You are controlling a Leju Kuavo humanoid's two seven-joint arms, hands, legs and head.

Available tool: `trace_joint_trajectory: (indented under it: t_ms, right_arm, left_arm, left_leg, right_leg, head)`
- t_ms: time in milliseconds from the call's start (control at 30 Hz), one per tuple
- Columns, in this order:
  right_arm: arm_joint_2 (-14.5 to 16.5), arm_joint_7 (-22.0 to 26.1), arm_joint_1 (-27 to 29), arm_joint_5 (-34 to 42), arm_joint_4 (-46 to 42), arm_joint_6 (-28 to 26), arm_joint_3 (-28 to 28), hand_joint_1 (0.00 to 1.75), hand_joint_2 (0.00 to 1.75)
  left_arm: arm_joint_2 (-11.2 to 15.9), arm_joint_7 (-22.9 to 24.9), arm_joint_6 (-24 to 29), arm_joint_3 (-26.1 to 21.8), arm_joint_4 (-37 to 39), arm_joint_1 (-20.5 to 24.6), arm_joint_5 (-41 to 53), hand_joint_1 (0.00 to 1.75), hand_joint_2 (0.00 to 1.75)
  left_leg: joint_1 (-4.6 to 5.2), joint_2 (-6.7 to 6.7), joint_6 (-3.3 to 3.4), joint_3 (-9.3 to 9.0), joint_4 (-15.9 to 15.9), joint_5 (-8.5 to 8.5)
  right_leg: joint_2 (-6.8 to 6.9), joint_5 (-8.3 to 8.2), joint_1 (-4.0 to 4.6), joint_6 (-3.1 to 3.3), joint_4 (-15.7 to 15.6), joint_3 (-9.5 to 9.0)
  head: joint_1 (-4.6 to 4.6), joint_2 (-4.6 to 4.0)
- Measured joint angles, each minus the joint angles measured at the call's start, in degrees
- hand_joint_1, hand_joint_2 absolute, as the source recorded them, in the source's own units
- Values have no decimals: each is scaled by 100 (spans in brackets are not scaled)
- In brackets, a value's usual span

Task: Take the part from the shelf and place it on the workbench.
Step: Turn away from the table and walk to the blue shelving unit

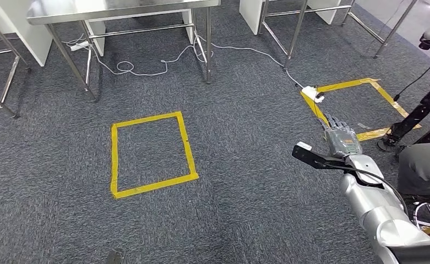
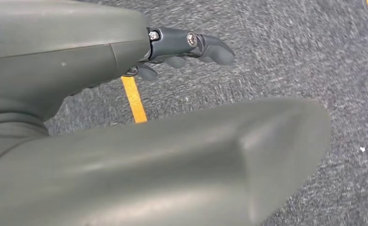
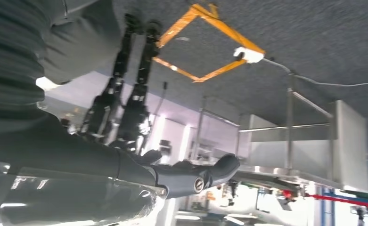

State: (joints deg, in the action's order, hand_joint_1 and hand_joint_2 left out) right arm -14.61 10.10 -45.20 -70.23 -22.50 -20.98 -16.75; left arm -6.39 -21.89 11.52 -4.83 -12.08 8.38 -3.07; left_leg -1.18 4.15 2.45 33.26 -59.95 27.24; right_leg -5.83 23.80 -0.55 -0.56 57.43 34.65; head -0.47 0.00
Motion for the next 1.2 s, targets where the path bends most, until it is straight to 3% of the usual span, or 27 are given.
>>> trace_joint_trajectory:
  t_ms: [33,100,167,233,300,333,367,433,467,533,600,667,700,767,800,833,867,900,967,1033,1067,1133,1200]
  right_arm:
    - [-7,-1,-4,-2,1,2,10,0,175]
    - [-50,1,3,-3,4,9,44,0,175]
    - [-97,1,-1,19,9,46,80,0,175]
    - [-112,-2,-18,71,24,127,118,0,175]
    - [-107,-13,24,107,51,185,162,0,175]
    - [-103,-21,60,113,67,195,183,0,175]
    - [-103,-39,90,126,83,199,205,0,175]
    - [-106,-120,120,190,110,242,260,0,175]
    - [-107,-173,133,254,126,273,299,0,175]
    - [-116,-275,261,456,178,324,441,0,175]
    - [-152,-324,544,746,249,338,657,0,175]
    - [-165,-300,924,1104,305,318,957,0,175]
    - [-151,-265,1122,1293,327,305,1132,0,175]
    - [-91,-163,1512,1580,367,272,1478,0,175]
    - [-53,-118,1689,1666,388,261,1627,0,175]
    - [-19,-87,1843,1710,409,250,1755,0,175]
    - [7,-72,1961,1729,429,248,1859,0,175]
    - [21,-69,2039,1734,446,250,1940,0,175]
    - [38,-77,2098,1732,469,259,2059,0,175]
    - [50,-86,2104,1727,481,274,2136,0,175]
    - [53,-91,2116,1739,486,299,2170,0,175]
    - [49,-101,2187,1841,502,413,2267,0,175]
    - [62,-100,2328,2051,524,571,2422,0,175]
  left_arm:
    - [7,9,6,0,0,0,3,0,0]
    - [0,27,14,-1,0,2,10,0,0]
    - [-10,53,32,-2,-1,7,43,0,0]
    - [-13,116,73,3,0,1,136,0,0]
    - [-14,183,108,18,1,-8,230,0,0]
    - [-16,202,115,26,2,-10,258,0,0]
    - [-19,210,114,31,2,-11,274,0,0]
    - [-24,206,103,33,2,-11,289,0,0]
    - [-25,200,99,33,2,-11,293,0,0]
    - [-29,189,102,32,2,-11,296,0,0]
    - [-36,184,114,30,2,-13,298,0,0]
    - [-33,174,124,27,2,-19,302,0,0]
    - [-30,168,128,26,2,-31,304,0,0]
    - [-24,161,140,22,2,-76,304,0,0]
    - [-22,159,147,20,3,-103,304,0,0]
    - [-21,157,153,17,3,-124,304,0,0]
    - [-21,156,158,16,4,-136,305,0,0]
    - [-21,154,161,14,4,-141,305,0,0]
    - [-15,152,166,9,4,-140,306,0,0]
    - [-8,150,169,4,4,-136,307,0,0]
    - [-6,147,169,2,4,-132,307,0,0]
    - [-9,138,173,-1,4,-118,306,0,0]
    - [-14,129,196,-9,4,-116,306,0,0]
  left_leg:
    - [11,49,14,-49,110,-5]
    - [21,-78,25,-62,171,-41]
    - [5,-216,59,-79,256,-112]
    - [8,-368,78,-76,295,-150]
    - [12,-529,80,-57,292,-151]
    - [8,-608,77,-52,290,-150]
    - [3,-685,70,-50,288,-147]
    - [-1,-832,34,-59,281,-131]
    - [14,-891,3,-66,276,-117]
    - [55,-990,-68,-88,265,-89]
    - [62,-1075,-119,-113,265,-67]
    - [18,-944,-168,-84,145,70]
    - [1,-799,-185,-6,-64,231]
    - [-7,-511,-189,298,-805,659]
    - [-5,-451,-184,460,-1174,813]
    - [-5,-423,-176,562,-1393,861]
    - [-5,-409,-162,562,-1389,787]
    - [-7,-389,-144,455,-1160,614]
    - [-26,-156,-98,94,-408,240]
    - [-30,59,-77,-106,32,114]
    - [-12,72,-69,-120,76,127]
    - [16,-76,-20,-136,128,75]
    - [11,-211,56,-154,202,7]
  right_leg:
    - [-59,-19,-10,-31,1,30]
    - [-146,-64,-22,-108,-10,98]
    - [72,13,-1,-138,156,234]
    - [404,294,-8,-123,760,544]
    - [500,549,-50,-154,1468,871]
    - [516,571,-76,-200,1599,915]
    - [541,511,-100,-261,1500,839]
    - [737,255,-147,-381,748,399]
    - [881,159,-135,-405,366,178]
    - [1028,82,-82,-350,-25,-35]
    - [914,77,-44,-256,-39,-30]
    - [814,69,-93,-174,-45,-41]
    - [765,62,-118,-116,-50,-47]
    - [649,59,-111,-36,-49,-47]
    - [573,59,-94,-23,-48,-45]
    - [486,58,-81,-22,-45,-44]
    - [394,58,-74,-23,-38,-44]
    - [299,57,-73,-24,-28,-45]
    - [116,55,-68,-34,10,-30]
    - [-40,36,-62,-72,42,22]
    - [-112,13,-61,-109,38,53]
    - [-188,-27,-65,-195,23,113]
    - [62,92,-47,-213,254,249]
  head:
    - [3,0]
    - [-7,0]
    - [16,0]
    - [57,0]
    - [80,0]
    - [81,0]
    - [83,0]
    - [84,0]
    - [92,0]
    - [87,0]
    - [63,0]
    - [48,0]
    - [38,0]
    - [21,0]
    - [19,0]
    - [20,0]
    - [20,0]
    - [19,0]
    - [20,0]
    - [22,0]
    - [21,0]
    - [14,0]
    - [31,0]
